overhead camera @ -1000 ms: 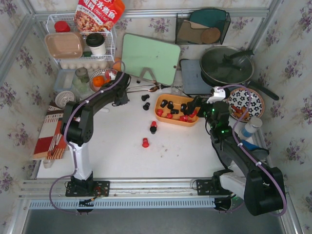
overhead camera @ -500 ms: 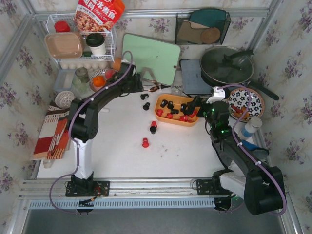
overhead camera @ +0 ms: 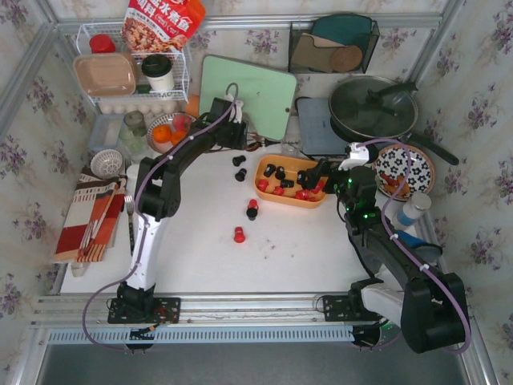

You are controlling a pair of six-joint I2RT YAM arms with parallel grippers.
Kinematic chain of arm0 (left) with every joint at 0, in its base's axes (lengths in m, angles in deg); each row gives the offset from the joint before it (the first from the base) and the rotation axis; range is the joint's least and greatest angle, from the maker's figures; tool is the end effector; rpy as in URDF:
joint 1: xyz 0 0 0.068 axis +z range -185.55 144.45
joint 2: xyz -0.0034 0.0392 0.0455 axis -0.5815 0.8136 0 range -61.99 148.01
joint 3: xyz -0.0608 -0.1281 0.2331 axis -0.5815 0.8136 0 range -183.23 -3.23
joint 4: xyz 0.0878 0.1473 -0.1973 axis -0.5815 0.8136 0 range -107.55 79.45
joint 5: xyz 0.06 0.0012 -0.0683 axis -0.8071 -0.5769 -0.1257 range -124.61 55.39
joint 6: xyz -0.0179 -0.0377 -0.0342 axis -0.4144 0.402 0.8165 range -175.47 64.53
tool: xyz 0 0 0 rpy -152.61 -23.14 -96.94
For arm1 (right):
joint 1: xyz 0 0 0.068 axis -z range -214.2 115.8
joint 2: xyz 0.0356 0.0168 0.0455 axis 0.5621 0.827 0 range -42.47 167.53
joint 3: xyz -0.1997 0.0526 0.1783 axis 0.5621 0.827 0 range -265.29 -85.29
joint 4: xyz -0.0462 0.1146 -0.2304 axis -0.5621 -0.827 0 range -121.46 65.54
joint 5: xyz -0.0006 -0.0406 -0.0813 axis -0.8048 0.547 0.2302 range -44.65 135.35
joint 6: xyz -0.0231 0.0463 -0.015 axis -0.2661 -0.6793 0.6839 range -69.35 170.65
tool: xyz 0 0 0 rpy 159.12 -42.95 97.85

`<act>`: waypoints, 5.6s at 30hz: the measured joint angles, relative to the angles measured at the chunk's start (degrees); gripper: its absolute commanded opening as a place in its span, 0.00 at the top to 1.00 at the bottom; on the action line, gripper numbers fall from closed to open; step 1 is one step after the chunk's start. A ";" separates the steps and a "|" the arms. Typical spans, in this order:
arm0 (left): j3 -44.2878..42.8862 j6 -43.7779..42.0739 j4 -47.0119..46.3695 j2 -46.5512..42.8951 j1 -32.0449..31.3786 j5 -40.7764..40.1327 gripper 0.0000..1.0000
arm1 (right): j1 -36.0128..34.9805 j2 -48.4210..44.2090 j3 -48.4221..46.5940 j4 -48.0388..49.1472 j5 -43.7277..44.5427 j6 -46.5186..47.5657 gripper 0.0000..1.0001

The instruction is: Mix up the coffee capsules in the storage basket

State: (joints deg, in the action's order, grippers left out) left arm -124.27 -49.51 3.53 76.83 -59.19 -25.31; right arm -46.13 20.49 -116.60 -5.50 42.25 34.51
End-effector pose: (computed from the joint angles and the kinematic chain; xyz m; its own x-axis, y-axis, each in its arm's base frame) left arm 0.5064 -0.2281 0.2011 -0.6249 0.1616 -0.7638 0.4486 0.8751 -0.1818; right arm 0.2411 0.0529 0.2471 -0.2784 0.2250 -0.9337 -0.1880 0.9406 0.2827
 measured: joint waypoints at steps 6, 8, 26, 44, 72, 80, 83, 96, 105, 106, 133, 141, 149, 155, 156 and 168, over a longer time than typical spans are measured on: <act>-1.40 -2.10 4.35 2.29 -1.22 0.07 0.51 | 0.00 0.02 0.00 -0.02 -0.07 0.00 0.00; -1.51 -2.89 5.16 2.56 -1.88 -0.35 0.55 | 0.00 0.02 0.00 -0.02 -0.07 0.00 0.00; -1.81 -3.89 9.20 3.82 -2.29 -4.28 0.61 | 0.00 0.35 -0.09 -0.02 -0.52 -0.02 0.00; -2.23 -3.15 15.06 3.23 -2.32 -10.88 0.72 | 0.00 0.46 -0.11 -0.04 -1.18 -0.04 0.00; 10.32 3.61 1.79 -12.74 -14.08 -4.22 0.46 | 0.00 0.79 -0.24 -0.07 -1.36 -0.07 0.00; 15.37 3.78 -0.61 -17.38 -14.56 -8.94 0.47 | 0.00 0.79 -0.24 -0.07 -1.36 -0.07 0.00; 17.22 3.78 -0.79 -19.06 -14.29 -13.11 0.47 | 0.00 0.98 -0.42 -0.04 -1.38 -0.04 0.00; 24.28 5.70 1.16 -22.05 -9.60 -17.86 0.53 | 0.00 2.29 -1.25 -0.48 -1.97 -0.04 0.00; 15.08 8.13 8.52 -13.99 -6.47 -14.82 0.53 | 0.00 2.93 -1.44 -0.87 -2.21 -0.04 0.00; 15.02 8.31 9.09 -13.68 -6.56 -14.23 0.53 | 0.00 3.02 -1.49 -0.90 -2.23 -0.04 0.00; 4.74 7.61 18.08 -2.01 -6.75 -10.08 0.56 | 0.00 3.39 -2.34 -1.73 -2.58 -0.09 0.00; 7.37 7.37 17.20 -3.96 -6.78 -12.24 0.70 | -0.02 3.39 -2.34 -1.73 -1.95 -0.26 0.00; 17.81 7.10 7.26 -16.63 -8.85 -12.33 0.71 | -0.02 3.37 -2.34 -1.75 -1.77 -0.26 0.00; 18.86 4.61 -0.22 -20.37 -13.81 -11.17 0.70 | -0.02 3.34 -2.34 -1.75 -1.73 -0.26 0.00; 18.86 4.48 -1.25 -20.37 -14.62 -10.84 0.70 | -0.02 3.34 -2.34 -1.75 -1.73 -0.26 0.00; 19.30 5.49 -12.09 -15.21 -19.85 -6.12 0.68 | -0.02 3.13 -2.34 -1.75 -1.49 -0.31 0.00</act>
State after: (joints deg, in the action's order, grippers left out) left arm -104.97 -44.03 -8.56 61.62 -79.04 -31.43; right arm -46.15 23.61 -118.94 -7.24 40.77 34.20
